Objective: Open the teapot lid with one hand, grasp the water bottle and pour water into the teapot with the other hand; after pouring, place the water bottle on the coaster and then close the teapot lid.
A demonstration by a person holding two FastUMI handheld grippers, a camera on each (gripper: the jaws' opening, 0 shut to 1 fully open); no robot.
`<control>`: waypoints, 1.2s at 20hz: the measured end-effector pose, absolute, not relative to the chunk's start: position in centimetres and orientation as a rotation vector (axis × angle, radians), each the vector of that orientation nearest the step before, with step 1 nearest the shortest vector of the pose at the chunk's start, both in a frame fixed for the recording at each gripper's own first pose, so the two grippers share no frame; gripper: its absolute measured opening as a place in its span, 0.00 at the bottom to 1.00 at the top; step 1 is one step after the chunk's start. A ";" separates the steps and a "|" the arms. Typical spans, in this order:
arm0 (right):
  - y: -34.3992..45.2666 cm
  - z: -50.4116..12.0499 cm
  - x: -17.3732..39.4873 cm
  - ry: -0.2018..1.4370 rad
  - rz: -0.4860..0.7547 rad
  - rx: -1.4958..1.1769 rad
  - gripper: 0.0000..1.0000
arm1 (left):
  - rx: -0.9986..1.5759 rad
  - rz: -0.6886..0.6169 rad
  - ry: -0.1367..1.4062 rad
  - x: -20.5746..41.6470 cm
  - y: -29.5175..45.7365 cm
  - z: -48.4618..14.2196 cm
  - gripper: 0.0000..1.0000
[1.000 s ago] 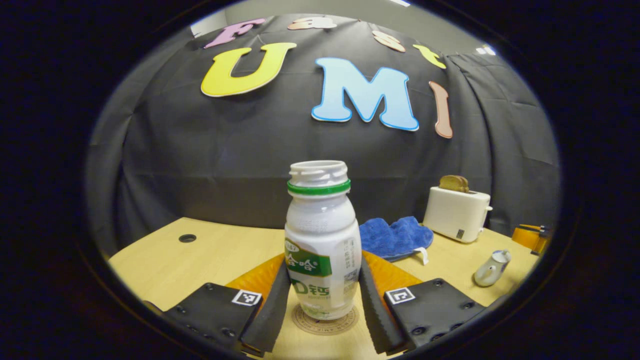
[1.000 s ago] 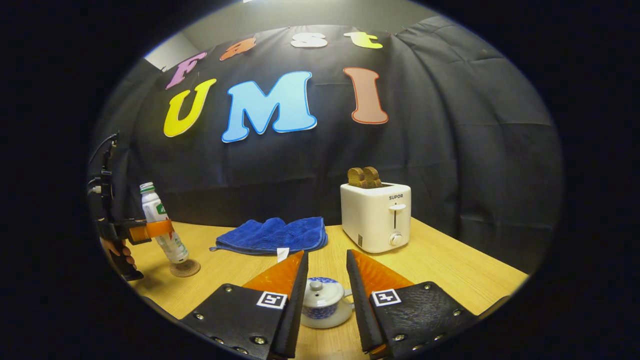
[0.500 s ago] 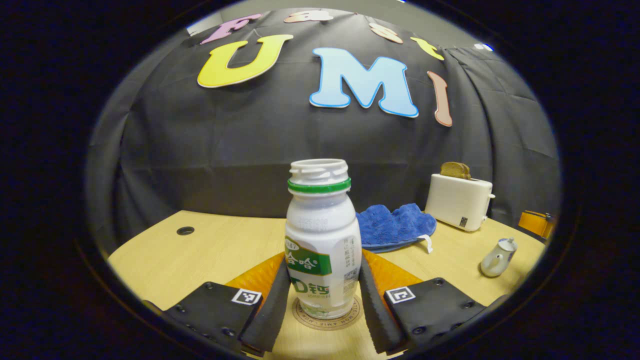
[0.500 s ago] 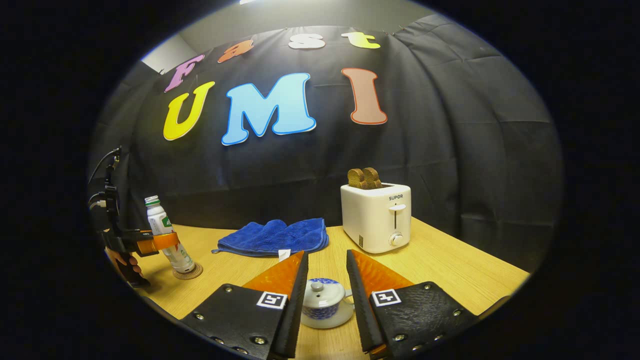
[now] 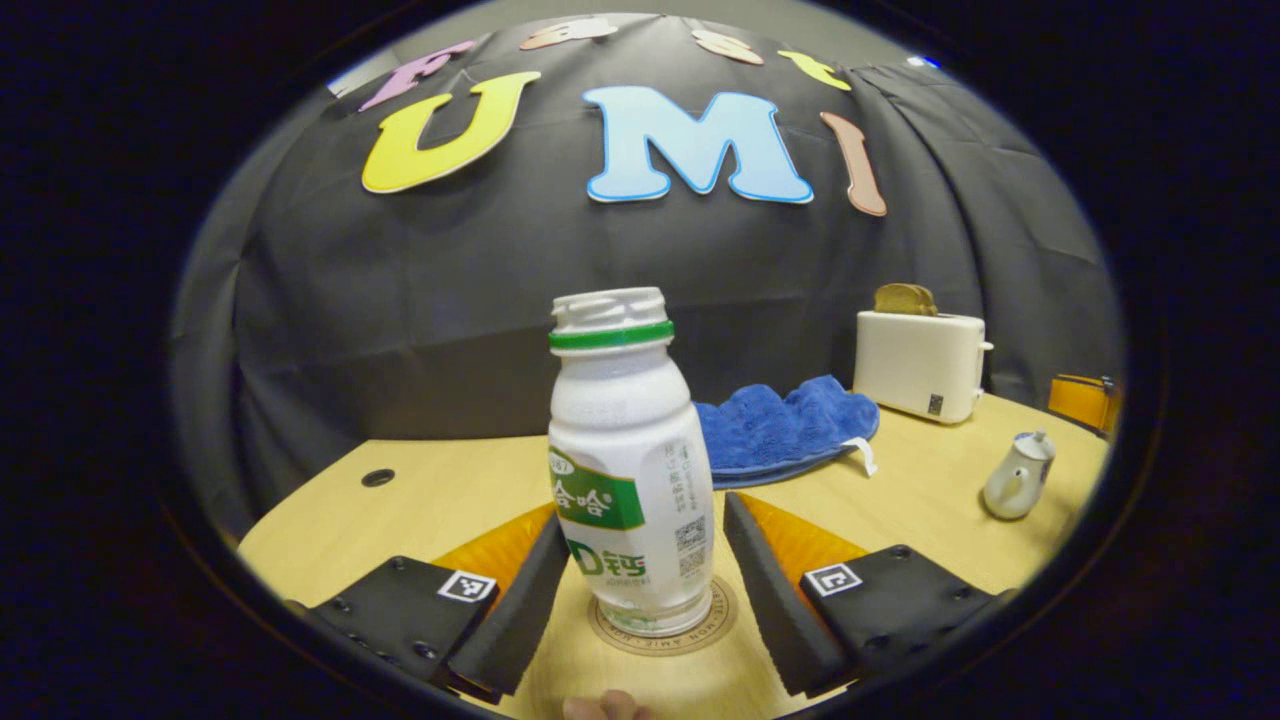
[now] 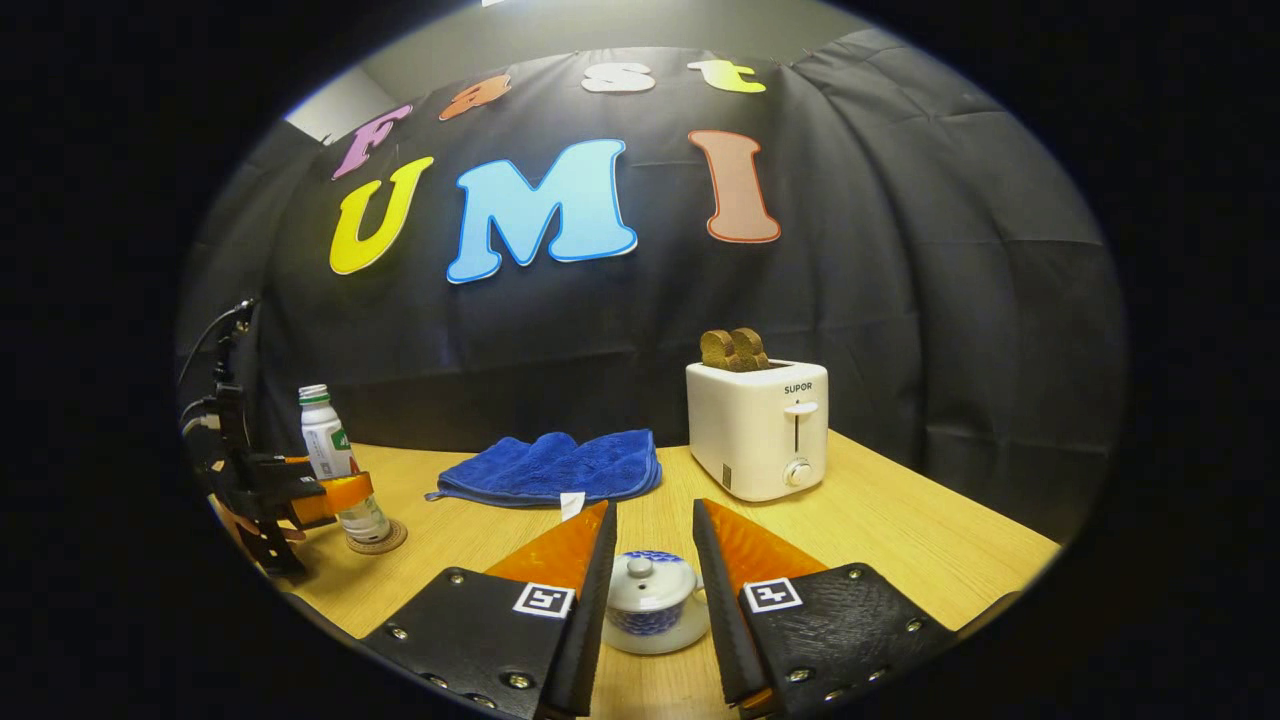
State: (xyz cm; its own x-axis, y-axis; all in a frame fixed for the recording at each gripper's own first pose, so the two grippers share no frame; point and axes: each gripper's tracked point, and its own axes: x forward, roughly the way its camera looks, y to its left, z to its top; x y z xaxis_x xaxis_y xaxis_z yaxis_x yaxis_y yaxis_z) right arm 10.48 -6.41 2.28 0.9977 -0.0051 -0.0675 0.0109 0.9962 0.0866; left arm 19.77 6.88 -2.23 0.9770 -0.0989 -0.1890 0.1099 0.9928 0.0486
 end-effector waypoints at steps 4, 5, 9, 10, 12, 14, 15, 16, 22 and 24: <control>-6.1 2.3 10.4 0.066 0.002 0.088 0.47 | 0.019 -0.103 0.170 19.6 6.7 -1.7 1.00; -6.1 2.3 10.4 0.066 0.006 0.090 0.47 | 0.016 -0.101 0.170 19.4 6.8 -1.6 1.00; -5.2 2.5 10.1 0.058 0.029 0.106 0.47 | 0.037 -0.084 0.171 18.2 6.9 -2.0 1.00; -4.9 2.7 9.9 0.051 0.034 0.107 0.47 | 0.046 -0.077 0.166 17.8 7.0 -1.9 1.00; -3.9 2.8 9.5 0.041 0.048 0.096 0.47 | 0.050 -0.067 0.161 16.6 7.2 -1.8 1.00; -2.6 2.5 9.0 0.045 0.070 0.078 0.47 | 0.035 -0.068 0.159 14.9 7.2 -1.6 1.00; -1.8 2.4 8.7 0.049 0.085 0.069 0.47 | 0.027 -0.072 0.160 13.9 7.1 -1.5 1.00; -1.1 2.3 8.2 0.054 0.099 0.061 0.47 | 0.018 -0.075 0.152 12.6 6.7 -1.4 1.00; 2.8 2.3 3.4 0.043 0.143 0.009 0.47 | 0.021 -0.115 0.074 4.3 3.2 0.9 1.00; 4.0 1.5 1.2 0.042 0.152 0.000 0.47 | 0.024 -0.121 0.073 2.3 2.2 0.7 1.00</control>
